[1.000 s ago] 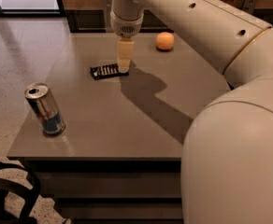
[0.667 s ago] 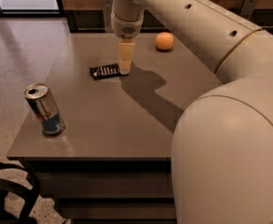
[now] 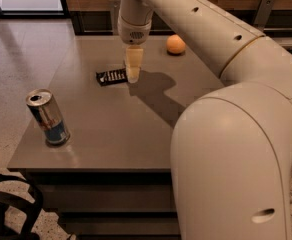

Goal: Pick rxbar chocolate

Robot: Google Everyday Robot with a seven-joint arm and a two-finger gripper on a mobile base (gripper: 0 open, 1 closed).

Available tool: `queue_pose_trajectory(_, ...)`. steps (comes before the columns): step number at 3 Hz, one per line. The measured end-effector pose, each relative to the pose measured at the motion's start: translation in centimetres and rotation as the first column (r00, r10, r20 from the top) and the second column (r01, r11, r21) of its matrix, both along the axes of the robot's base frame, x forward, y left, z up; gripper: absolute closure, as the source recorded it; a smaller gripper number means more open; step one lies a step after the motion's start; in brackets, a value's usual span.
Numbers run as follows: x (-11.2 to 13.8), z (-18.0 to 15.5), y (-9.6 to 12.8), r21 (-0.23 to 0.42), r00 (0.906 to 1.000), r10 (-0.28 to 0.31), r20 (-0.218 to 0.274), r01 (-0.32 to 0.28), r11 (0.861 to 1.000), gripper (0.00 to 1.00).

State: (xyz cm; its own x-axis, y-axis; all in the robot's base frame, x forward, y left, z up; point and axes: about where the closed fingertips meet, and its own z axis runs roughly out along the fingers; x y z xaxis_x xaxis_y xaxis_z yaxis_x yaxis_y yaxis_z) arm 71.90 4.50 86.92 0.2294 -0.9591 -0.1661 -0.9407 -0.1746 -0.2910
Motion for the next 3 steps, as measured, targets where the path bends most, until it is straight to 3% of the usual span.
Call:
queue_pose_trajectory(2,0.2,-2.9,3.5,0.055,0.9936,0.087,-0.073,-0.083,0.995,0.0)
queue_pose_trajectory(3,-0.2,-3.6,3.9,0.056,0.9902,0.102,-0.095,-0.097,0.994,0.0)
